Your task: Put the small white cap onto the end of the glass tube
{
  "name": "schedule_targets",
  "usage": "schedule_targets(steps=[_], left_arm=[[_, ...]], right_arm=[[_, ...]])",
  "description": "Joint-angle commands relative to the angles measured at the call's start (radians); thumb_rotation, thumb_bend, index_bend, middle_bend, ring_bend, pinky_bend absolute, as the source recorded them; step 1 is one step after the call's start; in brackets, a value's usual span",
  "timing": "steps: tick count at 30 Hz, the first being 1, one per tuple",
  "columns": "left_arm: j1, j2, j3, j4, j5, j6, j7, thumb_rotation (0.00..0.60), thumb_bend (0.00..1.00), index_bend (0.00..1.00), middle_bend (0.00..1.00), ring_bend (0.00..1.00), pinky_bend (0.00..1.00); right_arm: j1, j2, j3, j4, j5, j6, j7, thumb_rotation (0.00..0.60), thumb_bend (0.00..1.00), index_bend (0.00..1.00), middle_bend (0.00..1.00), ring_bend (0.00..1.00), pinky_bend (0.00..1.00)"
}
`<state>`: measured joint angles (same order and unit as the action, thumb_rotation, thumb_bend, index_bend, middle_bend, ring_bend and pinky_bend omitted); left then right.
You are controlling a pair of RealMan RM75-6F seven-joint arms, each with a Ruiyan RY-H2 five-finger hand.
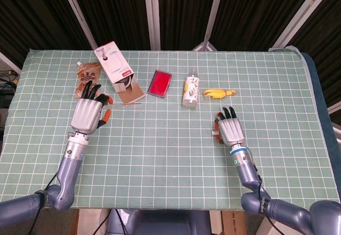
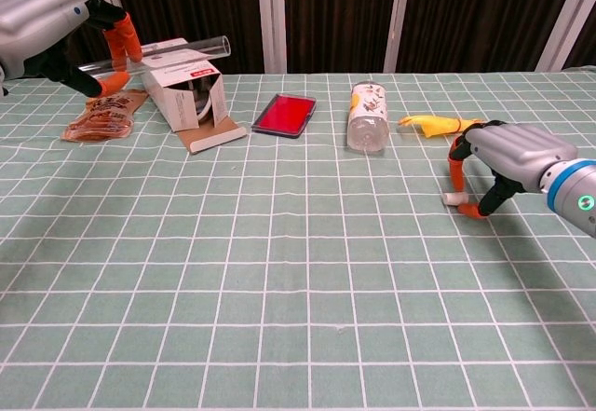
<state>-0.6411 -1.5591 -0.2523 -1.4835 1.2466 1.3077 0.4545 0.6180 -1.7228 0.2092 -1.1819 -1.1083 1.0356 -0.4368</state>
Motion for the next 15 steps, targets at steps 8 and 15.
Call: schedule_targets(steps=[8, 15], left_arm=[[-0.007, -0.061, 0.007, 0.004, -0.011, -0.006, 0.004, 0.600, 0.66, 0.51, 0.52, 0.14, 0.05], [-0.008, -0.170, 0.006, 0.055, -0.064, -0.019, -0.011, 0.600, 0.66, 0.51, 0.52, 0.14, 0.05]], right_arm=[[-0.013, 0.061, 0.027, -0.064, -0.063, 0.100, 0.025, 0.600, 0.36, 0.61, 0.27, 0.09, 0.00], [-0.020, 0.109, 0.036, -0.097, -0.149, 0.197, 0.039, 0.600, 0.36, 0.61, 0.27, 0.09, 0.00]])
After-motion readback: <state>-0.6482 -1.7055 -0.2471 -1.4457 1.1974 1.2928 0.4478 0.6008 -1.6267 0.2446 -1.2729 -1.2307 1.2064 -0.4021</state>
